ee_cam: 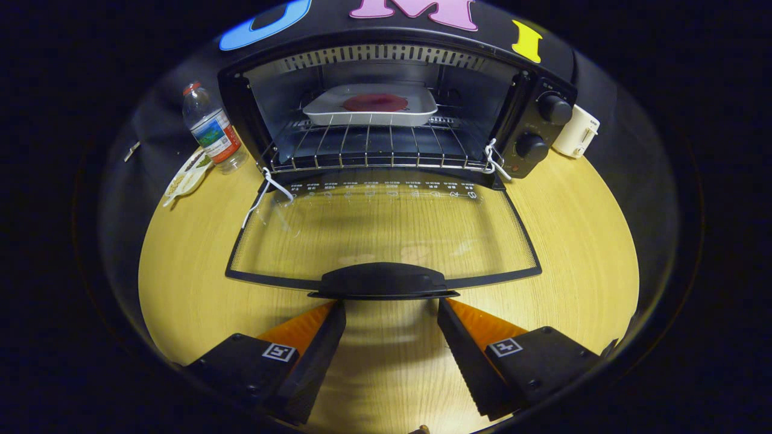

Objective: Open the toaster oven, put the food inside, and close the toaster oven door.

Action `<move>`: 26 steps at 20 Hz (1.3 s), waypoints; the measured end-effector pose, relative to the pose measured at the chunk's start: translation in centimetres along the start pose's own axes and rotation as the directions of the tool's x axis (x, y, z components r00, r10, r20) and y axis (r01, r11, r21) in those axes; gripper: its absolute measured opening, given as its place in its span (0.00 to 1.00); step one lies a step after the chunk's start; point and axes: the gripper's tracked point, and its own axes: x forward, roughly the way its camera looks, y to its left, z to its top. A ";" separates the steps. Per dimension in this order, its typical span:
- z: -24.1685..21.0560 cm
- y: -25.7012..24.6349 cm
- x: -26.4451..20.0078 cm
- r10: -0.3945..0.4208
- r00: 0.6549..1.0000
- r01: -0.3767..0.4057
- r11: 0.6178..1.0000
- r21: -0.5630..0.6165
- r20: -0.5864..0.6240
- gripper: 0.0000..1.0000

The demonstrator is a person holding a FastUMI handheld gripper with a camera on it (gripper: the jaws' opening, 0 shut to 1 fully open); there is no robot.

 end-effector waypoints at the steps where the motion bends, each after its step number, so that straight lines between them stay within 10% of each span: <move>1: -0.1 0.0 0.0 0.001 1.000 -0.001 1.000 0.006 -0.001 0.99; 17: 3.4 0.0 -6.0 0.088 0.988 -0.090 0.996 0.011 0.127 0.99; 26: 9.0 0.4 -14.8 0.089 0.891 -0.096 0.995 -0.006 0.444 0.99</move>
